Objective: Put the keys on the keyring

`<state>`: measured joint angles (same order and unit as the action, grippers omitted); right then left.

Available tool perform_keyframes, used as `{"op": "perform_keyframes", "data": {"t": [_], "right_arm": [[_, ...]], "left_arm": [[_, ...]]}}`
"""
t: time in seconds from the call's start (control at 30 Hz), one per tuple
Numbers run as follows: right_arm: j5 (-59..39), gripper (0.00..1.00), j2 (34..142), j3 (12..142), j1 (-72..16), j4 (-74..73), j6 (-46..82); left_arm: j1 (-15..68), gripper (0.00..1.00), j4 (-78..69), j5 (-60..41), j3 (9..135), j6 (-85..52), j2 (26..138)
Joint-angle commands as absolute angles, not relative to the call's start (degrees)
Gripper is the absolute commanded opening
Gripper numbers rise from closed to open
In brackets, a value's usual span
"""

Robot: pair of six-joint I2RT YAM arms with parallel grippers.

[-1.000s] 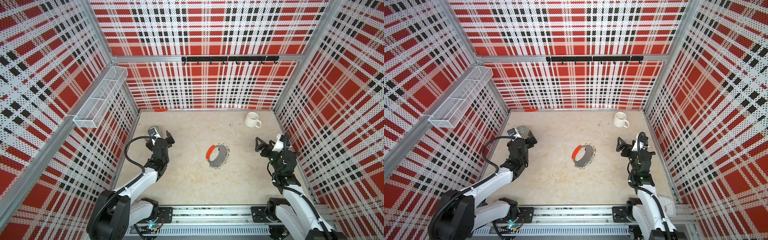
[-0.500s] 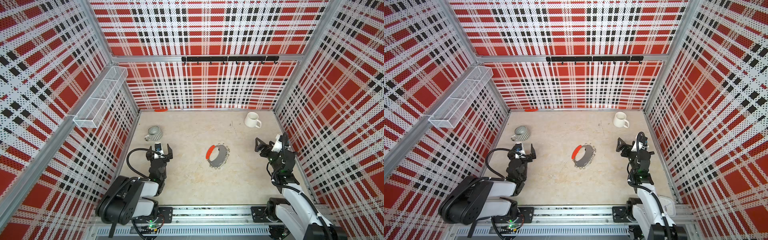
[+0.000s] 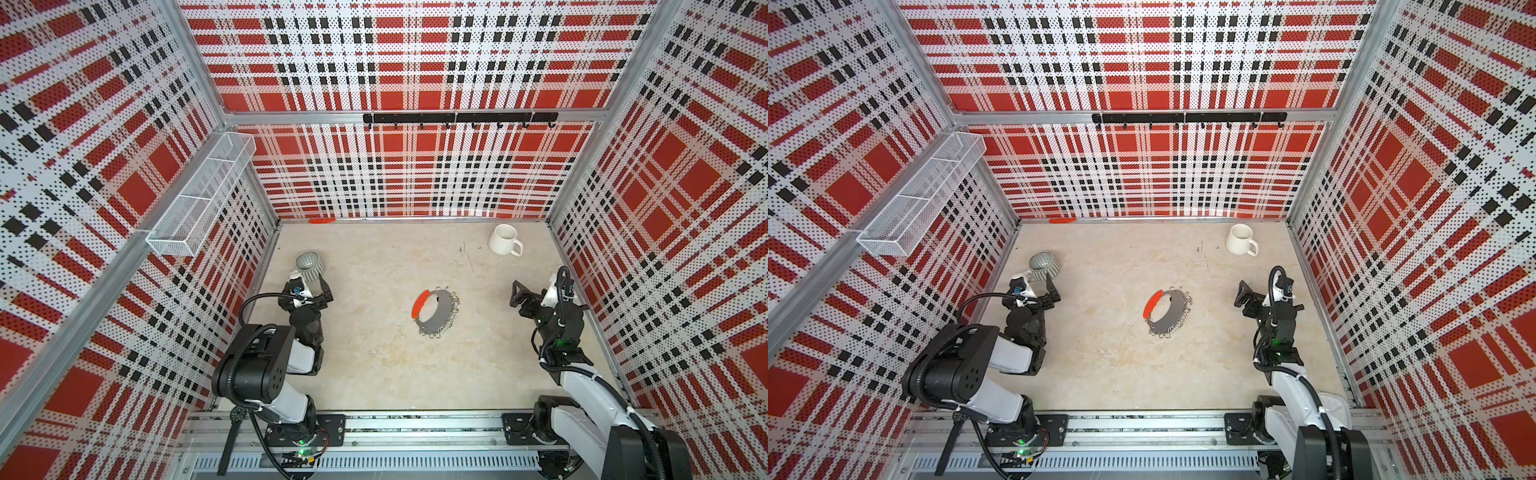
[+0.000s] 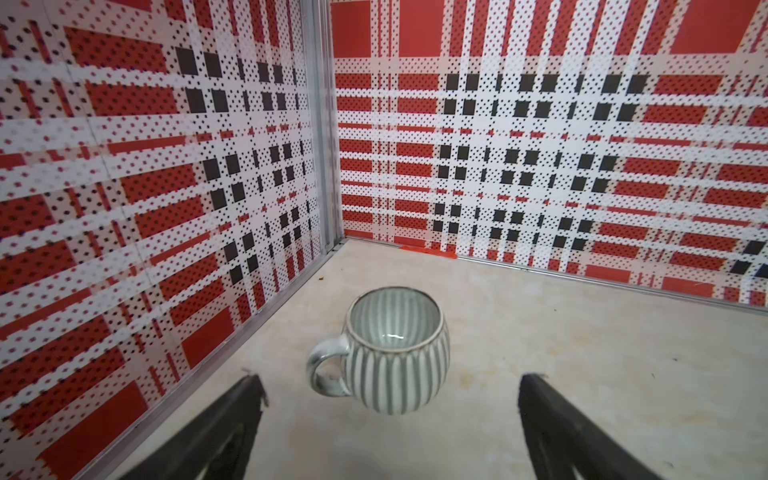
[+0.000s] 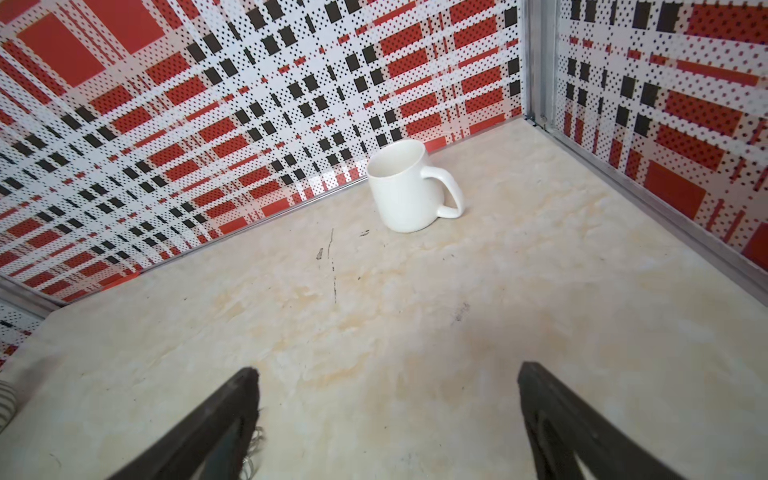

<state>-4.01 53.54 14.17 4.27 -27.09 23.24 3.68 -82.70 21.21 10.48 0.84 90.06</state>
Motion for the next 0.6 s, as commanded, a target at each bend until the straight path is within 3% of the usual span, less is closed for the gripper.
{"op": "perform_keyframes", "data": {"t": [0.0,0.13,0.33,0.57], "right_arm": [[-2.8,1.00,53.4,14.6,4.6,-29.6,22.1],[-1.3,1.00,52.9,14.2,4.6,-29.4,21.1],[3.2,1.00,53.4,13.3,4.6,-31.8,17.7],[5.7,1.00,65.2,6.4,4.5,-55.8,12.3]], "left_arm": [[4.5,0.98,-85.6,21.2,9.5,0.8,90.6],[7.4,0.98,-95.9,27.5,5.6,2.8,92.1],[7.5,0.98,-95.6,27.7,5.6,2.7,92.0],[7.4,0.98,-95.5,27.5,5.7,2.7,92.0]]}}
